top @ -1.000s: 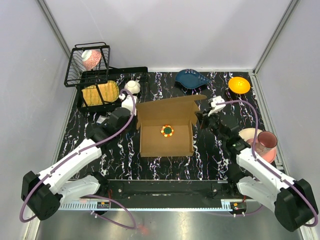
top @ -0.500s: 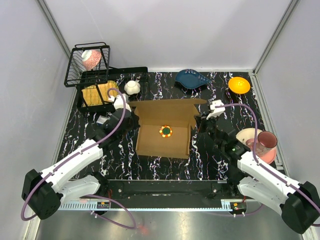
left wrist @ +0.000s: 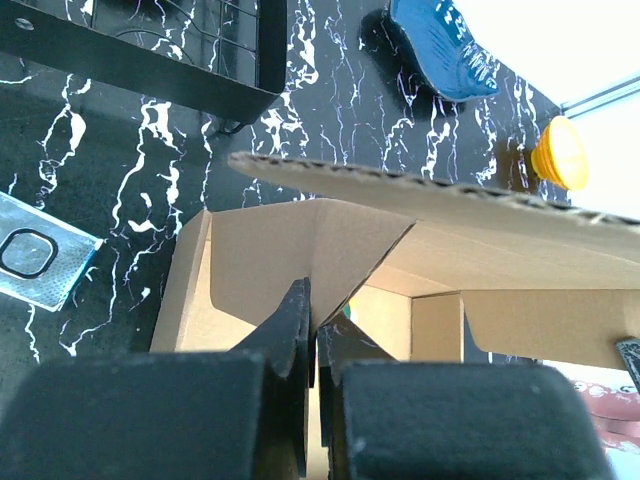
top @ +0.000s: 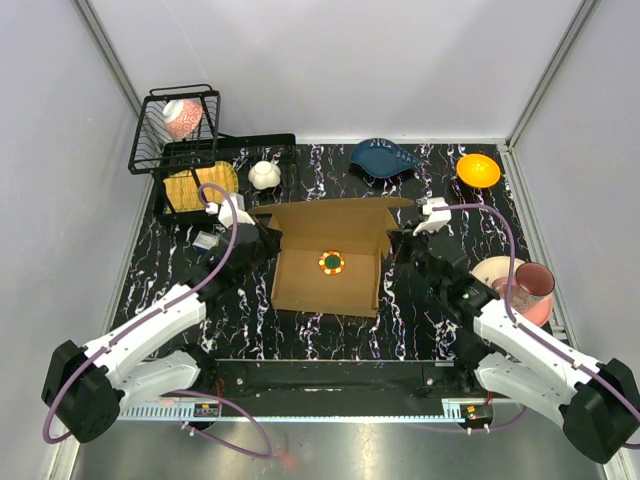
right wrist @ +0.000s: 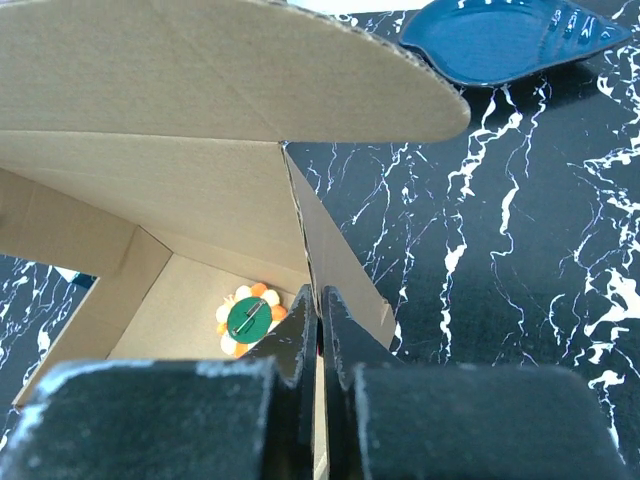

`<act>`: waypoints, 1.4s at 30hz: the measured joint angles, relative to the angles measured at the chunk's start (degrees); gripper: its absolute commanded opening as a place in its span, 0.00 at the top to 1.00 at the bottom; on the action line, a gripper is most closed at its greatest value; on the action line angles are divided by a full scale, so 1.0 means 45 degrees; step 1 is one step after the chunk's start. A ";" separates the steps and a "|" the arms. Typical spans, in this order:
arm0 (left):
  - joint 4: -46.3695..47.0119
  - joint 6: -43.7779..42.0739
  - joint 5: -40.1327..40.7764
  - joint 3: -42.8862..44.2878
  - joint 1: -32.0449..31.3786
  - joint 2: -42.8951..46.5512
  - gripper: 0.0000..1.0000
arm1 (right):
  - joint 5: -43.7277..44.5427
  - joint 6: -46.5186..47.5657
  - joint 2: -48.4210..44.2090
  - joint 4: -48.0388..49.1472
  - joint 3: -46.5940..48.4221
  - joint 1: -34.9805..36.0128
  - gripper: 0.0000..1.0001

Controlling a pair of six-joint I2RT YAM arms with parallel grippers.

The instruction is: Fold the paper box

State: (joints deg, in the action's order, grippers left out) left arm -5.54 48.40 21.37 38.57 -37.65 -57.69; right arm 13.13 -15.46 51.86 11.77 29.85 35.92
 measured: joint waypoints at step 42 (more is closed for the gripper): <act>0.2992 -0.1088 0.1345 -0.3274 -0.0087 0.1889 1.00 | 0.0267 -0.7708 0.0767 -0.0238 0.0121 0.0942 1.00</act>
State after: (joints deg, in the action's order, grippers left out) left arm 7.92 43.51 27.42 23.83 -38.04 -49.19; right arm 14.33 -50.15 55.31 10.70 30.39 40.16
